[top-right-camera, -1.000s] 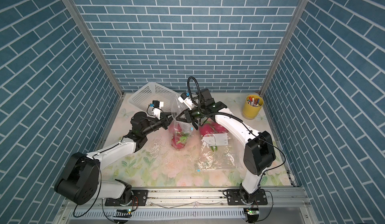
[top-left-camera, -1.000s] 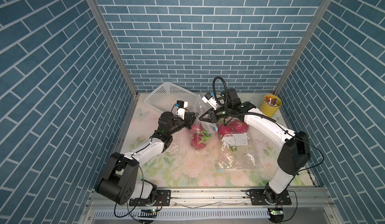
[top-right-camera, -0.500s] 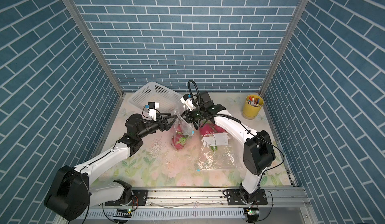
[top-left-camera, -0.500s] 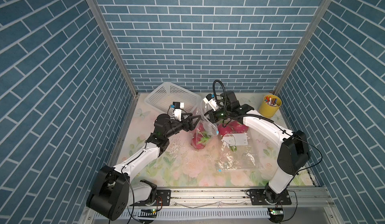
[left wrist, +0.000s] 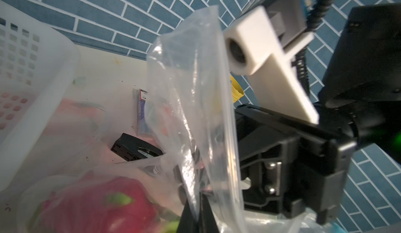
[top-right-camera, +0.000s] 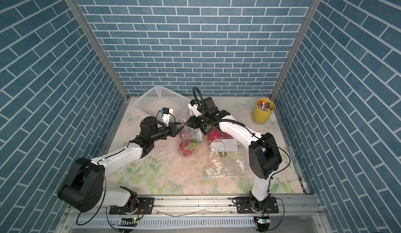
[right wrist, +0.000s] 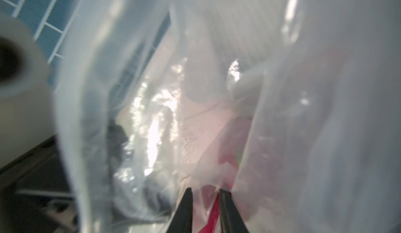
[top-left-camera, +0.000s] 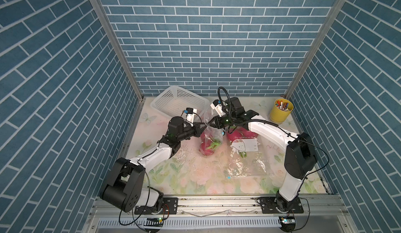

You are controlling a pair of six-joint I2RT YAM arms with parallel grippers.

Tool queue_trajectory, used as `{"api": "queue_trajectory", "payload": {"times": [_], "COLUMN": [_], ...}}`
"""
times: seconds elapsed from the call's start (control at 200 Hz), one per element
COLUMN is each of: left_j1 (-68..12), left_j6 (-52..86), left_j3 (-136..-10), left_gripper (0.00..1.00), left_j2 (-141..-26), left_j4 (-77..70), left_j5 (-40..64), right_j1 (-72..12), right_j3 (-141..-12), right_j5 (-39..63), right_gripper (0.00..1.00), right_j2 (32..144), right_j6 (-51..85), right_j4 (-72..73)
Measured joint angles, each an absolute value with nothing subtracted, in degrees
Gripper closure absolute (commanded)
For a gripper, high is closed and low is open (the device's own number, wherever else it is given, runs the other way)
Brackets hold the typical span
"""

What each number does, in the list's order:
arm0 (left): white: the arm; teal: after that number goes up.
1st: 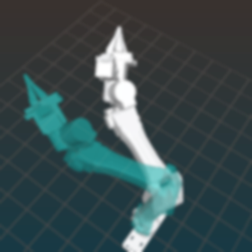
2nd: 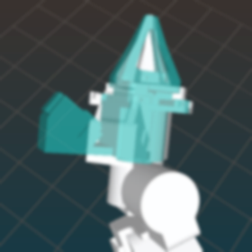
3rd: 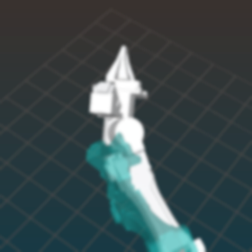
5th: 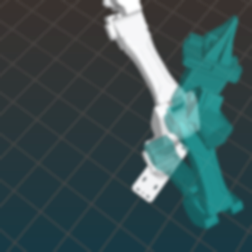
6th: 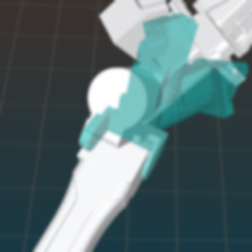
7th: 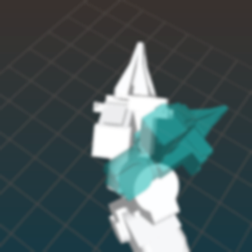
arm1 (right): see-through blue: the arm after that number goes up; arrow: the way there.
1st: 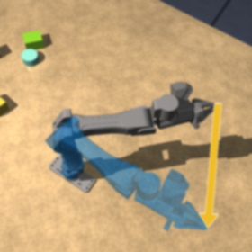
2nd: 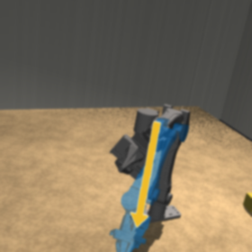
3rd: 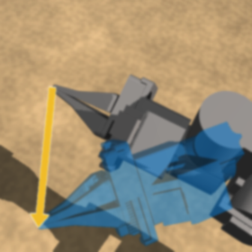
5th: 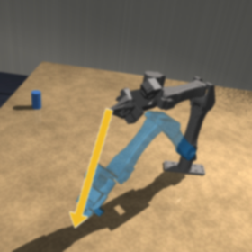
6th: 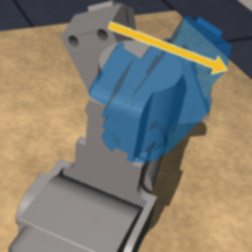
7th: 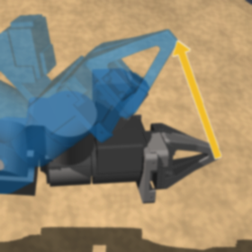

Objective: Open the zip-top bag and take out the dragon fruit
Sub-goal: Pick up the dragon fruit from the zipper food storage bag.

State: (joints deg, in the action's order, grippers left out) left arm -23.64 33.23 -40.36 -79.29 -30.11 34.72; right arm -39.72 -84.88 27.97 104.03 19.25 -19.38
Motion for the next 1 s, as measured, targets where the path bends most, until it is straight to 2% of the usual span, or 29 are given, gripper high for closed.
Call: {"api": "queue_trajectory", "payload": {"times": [0.395,0.55,0.66,0.87,1.0], "left_j1": [-23.97,-24.38,-24.4,-24.69,-25.34], "left_j6": [31.14,31.11,31.27,31.68,31.73], "left_j3": [-39.66,-39.27,-39.16,-39.0,-38.94], "left_gripper": [1.0,1.0,1.0,0.98,0.96], "left_j2": [-71.05,-70.98,-71.5,-73.28,-73.97], "left_j4": [-25.54,-24.75,-25.32,-27.11,-27.7], "left_j5": [30.98,31.2,31.31,31.33,31.35], "right_j1": [-40.38,-40.27,-39.97,-39.81,-40.66], "right_j3": [-83.74,-83.02,-82.91,-82.91,-82.78], "right_j5": [9.26,5.23,8.78,23.9,29.08], "right_gripper": [0.79,0.79,0.79,0.76,0.76], "right_j2": [105.25,105.1,103.81,99.37,98.32], "right_j6": [19.68,19.73,19.42,19.03,19.0], "right_j4": [-29.61,-33.04,-33.93,-33.87,-33.76]}}
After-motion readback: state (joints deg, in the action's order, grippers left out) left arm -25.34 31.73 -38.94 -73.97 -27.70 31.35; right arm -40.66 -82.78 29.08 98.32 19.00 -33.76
